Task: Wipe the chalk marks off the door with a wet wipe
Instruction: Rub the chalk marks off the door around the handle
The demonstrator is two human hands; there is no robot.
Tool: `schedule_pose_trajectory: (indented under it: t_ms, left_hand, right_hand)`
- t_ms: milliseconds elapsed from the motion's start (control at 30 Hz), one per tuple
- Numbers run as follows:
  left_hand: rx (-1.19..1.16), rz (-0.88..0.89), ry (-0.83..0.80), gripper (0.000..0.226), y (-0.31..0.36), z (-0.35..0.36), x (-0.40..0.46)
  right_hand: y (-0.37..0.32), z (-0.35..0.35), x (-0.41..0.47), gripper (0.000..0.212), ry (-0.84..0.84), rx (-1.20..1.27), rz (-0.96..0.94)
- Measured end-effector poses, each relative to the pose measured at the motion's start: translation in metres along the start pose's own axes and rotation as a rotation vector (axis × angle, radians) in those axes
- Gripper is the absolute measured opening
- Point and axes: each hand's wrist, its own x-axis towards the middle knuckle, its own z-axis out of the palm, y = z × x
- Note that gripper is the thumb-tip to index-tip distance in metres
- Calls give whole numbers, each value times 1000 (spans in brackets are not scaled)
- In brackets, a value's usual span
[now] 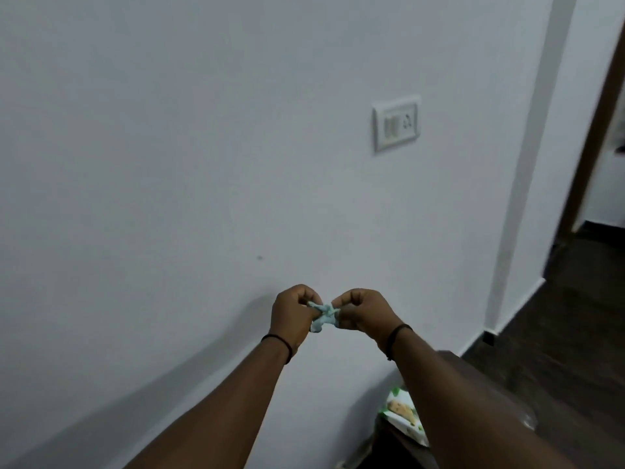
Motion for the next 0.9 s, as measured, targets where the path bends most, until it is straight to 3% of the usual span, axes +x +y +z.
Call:
schedule_pose_trajectory:
  t_ms: [133,300,467,600,667,900]
  left_hand:
    - [98,84,231,15,30,-82,-14]
    - [61,117,419,11,42,-180,-53]
    - [-219,89,497,21,52,-262,-104]
    - [-421,58,515,14,59,-308,-150]
    - [-403,83,541,11,58,-326,-175]
    - [-288,125,685,16,62,-357,-250]
  right_hand:
    - [-56,64,-3,14,-48,-85,-60]
    - [-108,155,-18,16,-185,38,-193]
    - [-142,241,-58,24,-471,62,-270]
    - [-146,293,-95,21,-409,24,-359]
    - [-147,315,-115,15,-404,91,-350]
    - [-166,362,-177,11,-663,304,-287]
